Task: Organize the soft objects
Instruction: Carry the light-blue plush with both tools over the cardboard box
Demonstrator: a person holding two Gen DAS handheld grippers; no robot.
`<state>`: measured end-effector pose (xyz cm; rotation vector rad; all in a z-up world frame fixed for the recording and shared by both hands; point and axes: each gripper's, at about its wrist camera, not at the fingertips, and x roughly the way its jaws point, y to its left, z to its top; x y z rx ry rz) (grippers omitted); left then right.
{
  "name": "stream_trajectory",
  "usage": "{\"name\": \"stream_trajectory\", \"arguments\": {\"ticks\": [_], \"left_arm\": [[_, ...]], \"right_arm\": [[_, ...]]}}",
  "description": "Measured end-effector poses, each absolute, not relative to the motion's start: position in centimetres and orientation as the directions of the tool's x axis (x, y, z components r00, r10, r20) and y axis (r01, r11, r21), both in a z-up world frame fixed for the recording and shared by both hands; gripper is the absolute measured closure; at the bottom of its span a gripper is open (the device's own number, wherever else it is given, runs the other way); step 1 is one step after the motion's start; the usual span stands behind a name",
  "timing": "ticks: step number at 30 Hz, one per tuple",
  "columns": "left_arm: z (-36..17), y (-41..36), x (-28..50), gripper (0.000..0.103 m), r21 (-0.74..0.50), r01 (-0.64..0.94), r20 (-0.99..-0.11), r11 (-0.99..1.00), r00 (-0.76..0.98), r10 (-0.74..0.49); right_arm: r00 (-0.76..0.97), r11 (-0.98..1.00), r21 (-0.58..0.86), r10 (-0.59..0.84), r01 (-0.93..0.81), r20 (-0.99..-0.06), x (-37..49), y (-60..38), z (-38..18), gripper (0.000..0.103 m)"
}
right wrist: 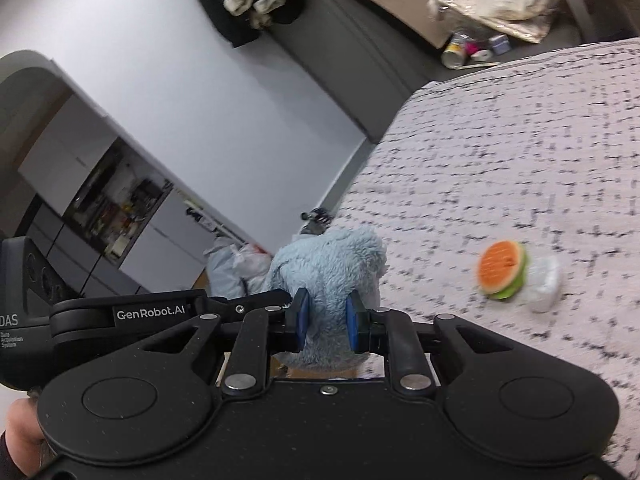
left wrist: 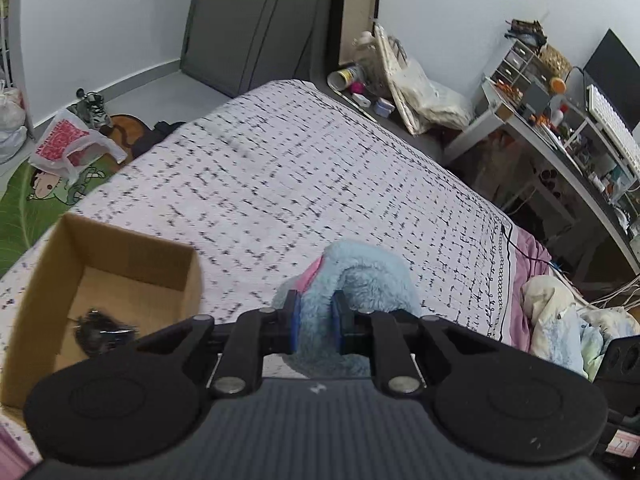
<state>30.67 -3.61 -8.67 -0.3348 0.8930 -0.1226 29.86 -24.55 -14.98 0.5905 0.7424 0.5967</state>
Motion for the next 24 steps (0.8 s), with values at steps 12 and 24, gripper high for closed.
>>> {"name": "stream_trajectory", "arguments": {"ticks": [12, 24], "left_arm": [[-8.5, 4.4, 28.0, 0.088, -0.387, -0.124, -0.727, 0.913, 0.65, -0.22], [-9.6, 10.4, 28.3, 0.089, -0.42, -0.193, -0.723, 0.887, 0.662, -0.198]], "right_arm": [[0.529, 0.676, 0.625, 0.721, -0.391, -0.448, 28.7, -17.2, -14.1, 0.084], [0.502, 0.695, 0.598, 0.711, -0.399, -0.492, 29.4, -11.2, -14.3, 0.084]]}}
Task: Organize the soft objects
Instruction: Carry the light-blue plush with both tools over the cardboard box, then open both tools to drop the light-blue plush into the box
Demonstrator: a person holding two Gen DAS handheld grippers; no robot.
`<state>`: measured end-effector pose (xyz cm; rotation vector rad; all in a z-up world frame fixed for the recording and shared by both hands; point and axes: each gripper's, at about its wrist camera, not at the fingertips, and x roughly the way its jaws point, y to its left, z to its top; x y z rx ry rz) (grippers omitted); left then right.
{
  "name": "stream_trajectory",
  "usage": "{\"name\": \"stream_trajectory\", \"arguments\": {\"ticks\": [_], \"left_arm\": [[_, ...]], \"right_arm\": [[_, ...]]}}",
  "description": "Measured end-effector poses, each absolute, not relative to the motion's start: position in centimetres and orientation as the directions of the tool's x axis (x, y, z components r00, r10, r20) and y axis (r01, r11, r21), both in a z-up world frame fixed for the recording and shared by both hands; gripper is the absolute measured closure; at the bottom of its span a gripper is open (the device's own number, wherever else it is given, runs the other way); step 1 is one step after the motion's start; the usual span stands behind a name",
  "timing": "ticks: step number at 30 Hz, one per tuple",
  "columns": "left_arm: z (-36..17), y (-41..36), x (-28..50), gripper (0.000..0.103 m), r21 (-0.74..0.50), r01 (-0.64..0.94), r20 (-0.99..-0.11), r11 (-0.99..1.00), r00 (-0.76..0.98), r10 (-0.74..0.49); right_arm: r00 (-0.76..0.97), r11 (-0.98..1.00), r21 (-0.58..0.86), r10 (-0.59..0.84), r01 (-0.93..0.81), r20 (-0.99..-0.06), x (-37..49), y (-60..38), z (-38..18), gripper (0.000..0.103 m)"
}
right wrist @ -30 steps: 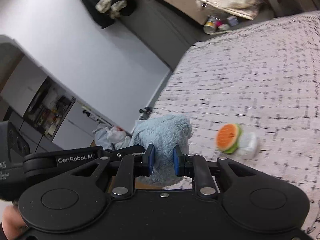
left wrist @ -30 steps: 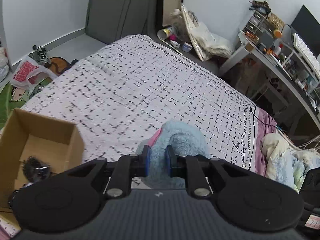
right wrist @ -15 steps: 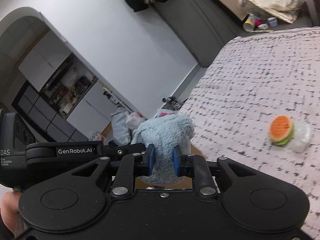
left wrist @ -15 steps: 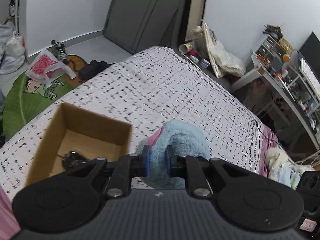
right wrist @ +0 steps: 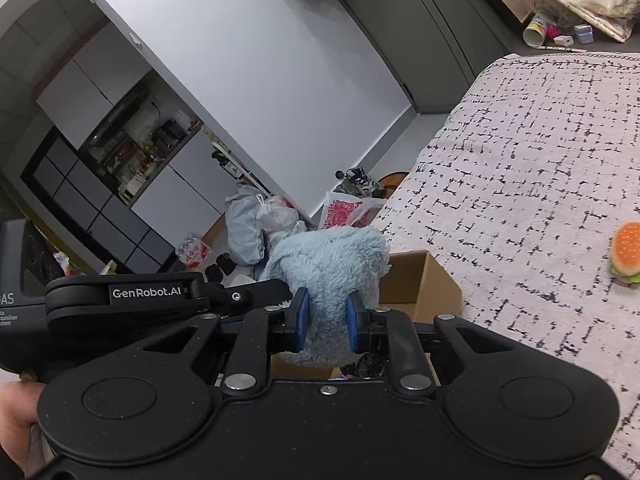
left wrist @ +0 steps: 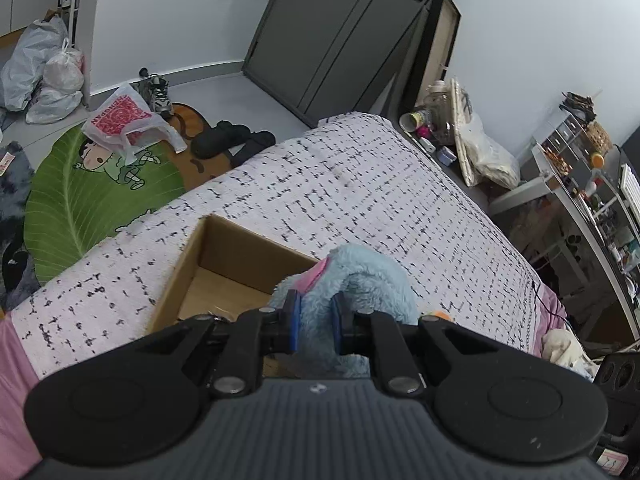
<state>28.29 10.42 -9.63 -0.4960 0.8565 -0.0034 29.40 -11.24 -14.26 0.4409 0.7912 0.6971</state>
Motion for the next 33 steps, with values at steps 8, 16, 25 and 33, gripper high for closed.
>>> {"name": "stream_trajectory", "arguments": {"ticks": [8, 16, 25, 33], "left_arm": [[-11.5, 12.9, 29.6, 0.089, -0.42, -0.229, -0.74, 0.878, 0.646, -0.185], [-14.1, 14.0, 31.0, 0.09, -0.38, -0.256, -0.776, 0.889, 0.611, -0.156], [-15.0, 12.8, 32.7, 0.086, -0.281, -0.255, -0.812, 0.925, 0.577, -0.088], [-12.9, 10.7, 32.3, 0.076, -0.219, -0.224, -0.814, 0.95, 0.579, -0.051]], "right_arm": [[0.478, 0.703, 0.6, 0.706, -0.382, -0.522, 30.9, -8.7, -16.1, 0.083], [0.432, 0.702, 0.612, 0.709, -0.363, -0.557, 32.2, -7.2, -19.0, 0.077], [0.44, 0.731, 0.603, 0.678, -0.319, -0.589, 32.2, -8.3, -19.8, 0.059], [0.459, 0.719, 0.619, 0.687, -0.317, -0.564, 31.5, -9.7, -18.3, 0.051]]}}
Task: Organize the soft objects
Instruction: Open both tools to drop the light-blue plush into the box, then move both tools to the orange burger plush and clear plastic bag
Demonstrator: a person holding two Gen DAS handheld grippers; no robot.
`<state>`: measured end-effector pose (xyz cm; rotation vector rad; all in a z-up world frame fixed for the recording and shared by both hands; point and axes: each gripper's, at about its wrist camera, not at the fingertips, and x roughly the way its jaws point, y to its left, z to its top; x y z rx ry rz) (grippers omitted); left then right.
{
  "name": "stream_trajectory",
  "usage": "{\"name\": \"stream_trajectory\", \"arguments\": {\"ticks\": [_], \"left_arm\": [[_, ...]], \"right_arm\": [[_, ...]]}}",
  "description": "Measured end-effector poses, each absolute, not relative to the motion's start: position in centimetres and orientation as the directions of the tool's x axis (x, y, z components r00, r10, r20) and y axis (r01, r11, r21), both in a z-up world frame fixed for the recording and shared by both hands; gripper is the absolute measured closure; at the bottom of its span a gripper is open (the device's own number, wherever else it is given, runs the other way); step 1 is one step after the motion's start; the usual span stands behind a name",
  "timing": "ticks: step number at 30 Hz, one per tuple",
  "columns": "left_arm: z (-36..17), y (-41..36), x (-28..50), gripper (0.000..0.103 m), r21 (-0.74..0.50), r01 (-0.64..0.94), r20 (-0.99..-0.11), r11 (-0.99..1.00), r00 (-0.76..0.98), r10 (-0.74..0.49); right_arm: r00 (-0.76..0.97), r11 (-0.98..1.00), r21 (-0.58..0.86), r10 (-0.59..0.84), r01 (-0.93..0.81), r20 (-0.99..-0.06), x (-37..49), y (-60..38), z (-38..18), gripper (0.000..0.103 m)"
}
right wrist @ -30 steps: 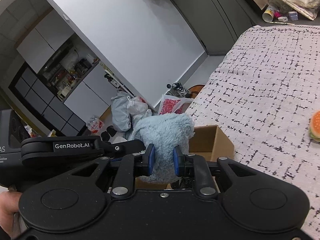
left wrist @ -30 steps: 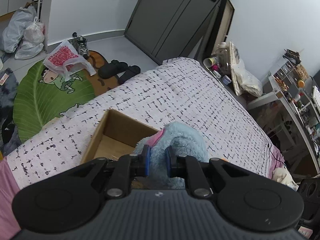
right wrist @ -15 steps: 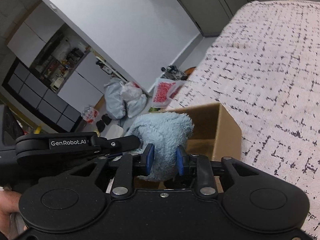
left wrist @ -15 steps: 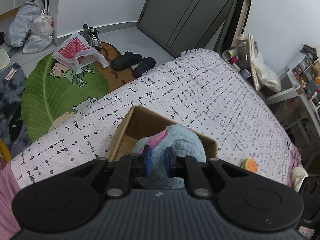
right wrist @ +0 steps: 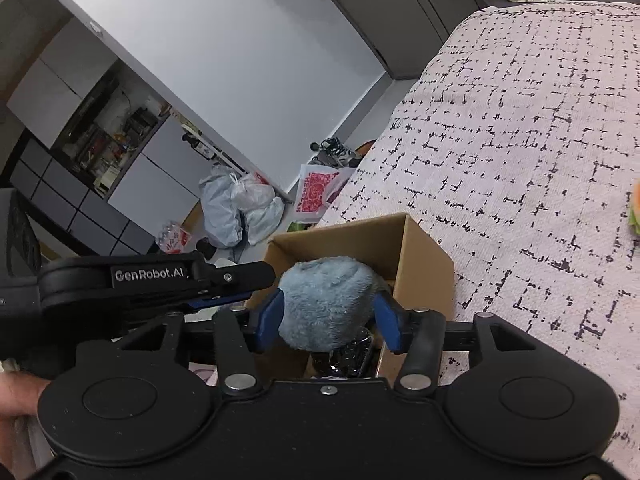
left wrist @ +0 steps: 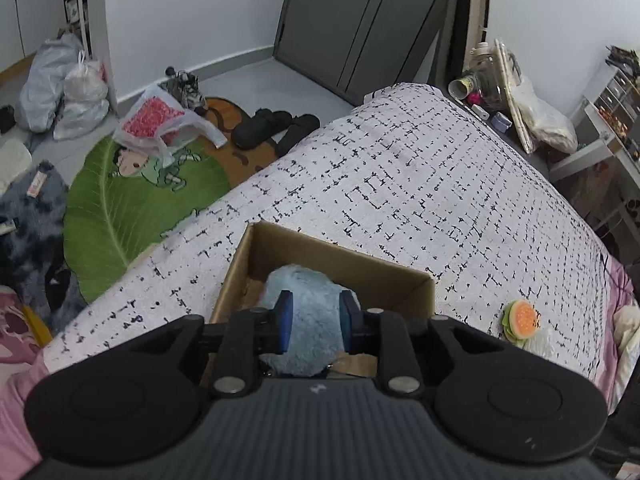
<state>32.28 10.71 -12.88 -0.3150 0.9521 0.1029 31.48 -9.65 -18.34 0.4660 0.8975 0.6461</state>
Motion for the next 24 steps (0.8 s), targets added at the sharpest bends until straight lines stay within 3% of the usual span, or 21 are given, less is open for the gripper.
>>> {"name": "stream_trajectory", "arguments": {"ticks": [2, 8, 12, 17, 24], "left_arm": [[-12.4, 10.4, 31.9, 0.061, -0.204, -0.229, -0.809, 0.952, 0.587, -0.033], [-10.6, 9.2, 30.3, 0.034, -0.134, -0.222, -0.784, 0.966, 0.619, 0.034], [-9.3, 8.6, 29.5, 0.029, -0.1, -0.235, -0.774, 0.967, 0.629, 0.073], [-7.8, 7.2, 28.8, 0.023, -0.08, -0.23, -0.756, 0.97, 0.648, 0.091], [-6.2, 4.4, 28.2, 0.022, -0.065, -0.205, -0.749, 0.977, 0.657, 0.088]], "right_arm": [[0.469, 0.718, 0.617, 0.687, -0.323, -0.555, 31.2, -9.9, -17.7, 0.05], [0.481, 0.721, 0.613, 0.683, -0.323, -0.55, 29.9, -11.2, -16.1, 0.042], [0.506, 0.739, 0.588, 0.663, -0.328, -0.551, 29.0, -12.2, -14.8, 0.026], [0.538, 0.749, 0.58, 0.648, -0.321, -0.539, 28.3, -14.2, -13.3, 0.017], [0.583, 0.773, 0.559, 0.612, -0.3, -0.534, 27.9, -17.2, -11.5, 0.008]]}}
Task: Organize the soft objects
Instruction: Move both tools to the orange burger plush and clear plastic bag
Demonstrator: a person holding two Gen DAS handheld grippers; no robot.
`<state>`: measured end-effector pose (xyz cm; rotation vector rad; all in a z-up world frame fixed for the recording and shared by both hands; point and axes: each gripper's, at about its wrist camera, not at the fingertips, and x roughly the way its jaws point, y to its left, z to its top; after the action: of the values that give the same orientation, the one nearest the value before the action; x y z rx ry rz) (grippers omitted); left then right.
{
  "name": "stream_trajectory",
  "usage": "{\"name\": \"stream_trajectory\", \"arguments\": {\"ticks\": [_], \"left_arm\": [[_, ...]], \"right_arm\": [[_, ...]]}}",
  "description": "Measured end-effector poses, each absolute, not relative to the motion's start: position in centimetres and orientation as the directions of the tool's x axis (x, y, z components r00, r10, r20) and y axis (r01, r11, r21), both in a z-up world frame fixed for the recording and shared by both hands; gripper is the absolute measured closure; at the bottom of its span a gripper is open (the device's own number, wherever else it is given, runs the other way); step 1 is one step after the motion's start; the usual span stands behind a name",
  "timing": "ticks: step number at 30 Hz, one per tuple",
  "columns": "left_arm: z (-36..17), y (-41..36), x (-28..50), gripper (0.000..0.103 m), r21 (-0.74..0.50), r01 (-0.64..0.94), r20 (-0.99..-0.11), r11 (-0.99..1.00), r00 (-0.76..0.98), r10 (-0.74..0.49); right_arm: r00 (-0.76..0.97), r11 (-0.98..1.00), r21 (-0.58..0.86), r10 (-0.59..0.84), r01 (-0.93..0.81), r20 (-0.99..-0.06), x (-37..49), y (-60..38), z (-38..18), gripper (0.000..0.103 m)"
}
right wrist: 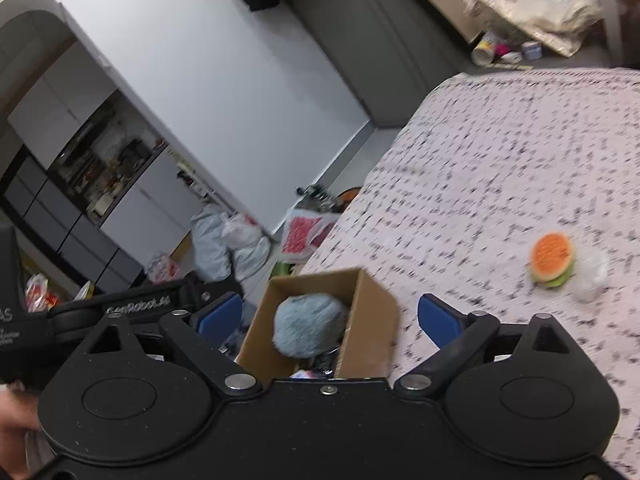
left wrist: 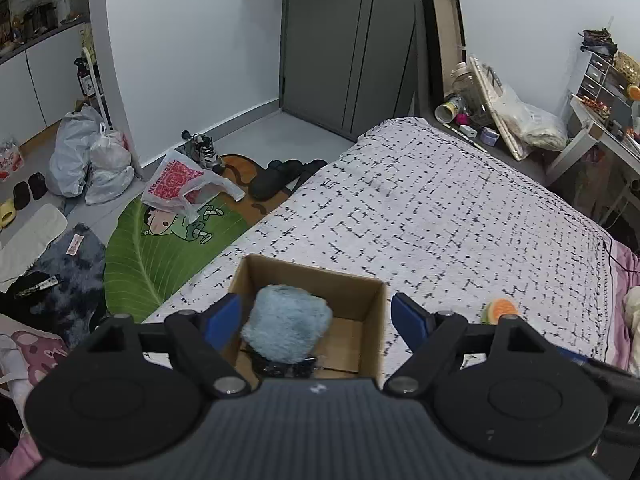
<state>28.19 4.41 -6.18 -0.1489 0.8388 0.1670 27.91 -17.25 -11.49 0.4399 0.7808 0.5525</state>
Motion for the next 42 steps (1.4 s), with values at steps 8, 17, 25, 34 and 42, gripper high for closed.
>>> {"name": "stream_trajectory", "arguments": {"ticks": [8, 17, 25, 34, 42], "left_arm": [[-5.1, 1.0, 28.0, 0.022, -0.061, -0.176, -0.741, 0.983, 0.668, 0.074], [-4.8, -3.8, 28.7, 0.022, -0.053, -0.133, -0.742, 0.99, 0.668, 0.05], [-4.7, -7.7, 29.7, 0.022, -0.037, -0.089, -0.73, 0.995, 0.682, 0.034], [-5.8, -11.2, 31.7, 0.013, -0.075, -0.115, -0.734, 0.991, 0.679, 0.023], [-8.4, -12.8, 33.9, 0.013, -0.082, -0.121, -0.761, 0.989, 0.648, 0.016]], "right_arm": [[0.627, 0.82, 0.501, 0.549, -0.276, -0.553, 27.5, -20.9, -10.3, 0.005], [0.629, 0.803, 0.54, 0.559, -0.25, -0.54, 27.6, -24.9, -9.9, 0.003], [0.64, 0.773, 0.599, 0.571, -0.209, -0.514, 28.0, -29.3, -10.2, 0.0], [0.644, 0.734, 0.666, 0.575, -0.133, -0.505, 29.4, -33.3, -13.1, 0.0], [0.635, 0.726, 0.688, 0.544, -0.028, -0.549, 31.0, -35.2, -16.6, 0.0]]}}
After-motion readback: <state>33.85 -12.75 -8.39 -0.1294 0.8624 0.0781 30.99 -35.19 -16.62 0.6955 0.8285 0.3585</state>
